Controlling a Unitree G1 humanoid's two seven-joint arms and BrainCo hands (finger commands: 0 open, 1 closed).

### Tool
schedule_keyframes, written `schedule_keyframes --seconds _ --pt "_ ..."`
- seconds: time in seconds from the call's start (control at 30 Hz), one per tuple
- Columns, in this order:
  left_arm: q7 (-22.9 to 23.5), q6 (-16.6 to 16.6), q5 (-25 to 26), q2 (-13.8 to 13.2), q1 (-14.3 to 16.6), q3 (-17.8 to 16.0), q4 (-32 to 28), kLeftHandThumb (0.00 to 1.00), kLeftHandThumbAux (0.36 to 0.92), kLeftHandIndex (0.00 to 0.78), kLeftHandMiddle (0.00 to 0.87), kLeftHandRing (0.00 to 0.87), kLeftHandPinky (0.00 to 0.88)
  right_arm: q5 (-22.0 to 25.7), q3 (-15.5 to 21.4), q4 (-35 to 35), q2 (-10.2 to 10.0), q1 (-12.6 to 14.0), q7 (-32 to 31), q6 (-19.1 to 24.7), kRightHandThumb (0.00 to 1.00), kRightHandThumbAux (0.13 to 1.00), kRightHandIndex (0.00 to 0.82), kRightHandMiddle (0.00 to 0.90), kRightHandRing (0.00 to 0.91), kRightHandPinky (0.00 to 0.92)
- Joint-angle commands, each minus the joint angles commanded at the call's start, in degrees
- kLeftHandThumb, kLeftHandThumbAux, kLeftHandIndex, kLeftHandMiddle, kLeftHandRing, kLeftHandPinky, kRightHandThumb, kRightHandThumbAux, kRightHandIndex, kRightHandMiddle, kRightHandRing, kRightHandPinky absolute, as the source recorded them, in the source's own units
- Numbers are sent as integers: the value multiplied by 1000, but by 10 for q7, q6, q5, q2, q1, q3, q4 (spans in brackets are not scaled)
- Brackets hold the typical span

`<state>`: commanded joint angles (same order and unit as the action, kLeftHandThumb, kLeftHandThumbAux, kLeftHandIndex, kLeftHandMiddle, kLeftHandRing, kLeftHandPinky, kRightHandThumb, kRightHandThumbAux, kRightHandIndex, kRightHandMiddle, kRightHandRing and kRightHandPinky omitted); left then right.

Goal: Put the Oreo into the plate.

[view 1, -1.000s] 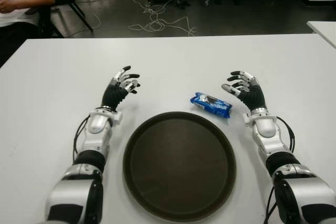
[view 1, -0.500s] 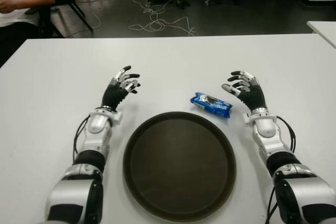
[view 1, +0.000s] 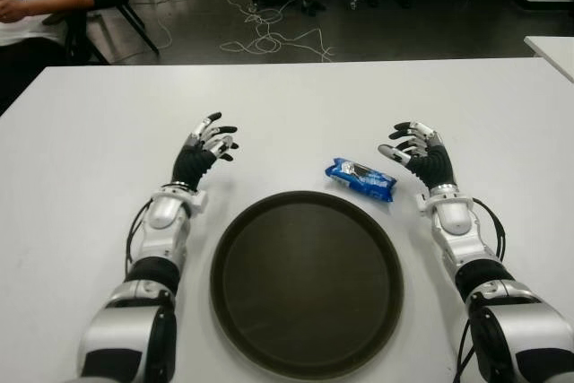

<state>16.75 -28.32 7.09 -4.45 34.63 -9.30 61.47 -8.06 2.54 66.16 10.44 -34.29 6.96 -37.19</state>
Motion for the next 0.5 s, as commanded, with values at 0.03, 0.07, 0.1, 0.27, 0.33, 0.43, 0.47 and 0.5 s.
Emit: schedule_keyframes --seconds 0.03,0.07,0.1,0.27,0.33,0.43,0.47,0.5 --pt "0 0 0 0 1 0 1 219 656 113 293 395 471 0 0 0 0 0 0 -1 0 578 343 429 497 501" --pt "0 0 -1 0 1 0 2 219 653 114 294 397 477 0 0 0 0 0 0 -1 0 575 343 431 498 502" --pt "0 0 -1 -1 1 0 2 218 651 115 295 398 479 -1 0 0 0 0 0 -2 0 573 342 432 498 502" --pt "-3 -1 -6 -2 1 2 3 224 634 118 296 402 482 0 0 1 0 2 -1 -8 0 569 334 425 492 498" --pt "-3 -1 -6 -2 0 2 2 230 632 116 296 402 485 0 1 1 0 3 0 -11 0 575 329 421 489 498" --pt "-3 -1 -5 -2 -1 1 1 238 635 112 295 402 490 0 1 0 0 3 1 -13 0 581 325 416 485 497" --pt "-2 -1 -5 -2 -1 1 0 239 635 111 295 402 491 -4 0 0 1 3 10 -16 0 582 325 415 485 497" --pt "-1 -1 -4 -1 -2 1 0 228 630 110 292 398 485 -8 -2 0 1 3 17 -19 0 568 313 400 461 462"
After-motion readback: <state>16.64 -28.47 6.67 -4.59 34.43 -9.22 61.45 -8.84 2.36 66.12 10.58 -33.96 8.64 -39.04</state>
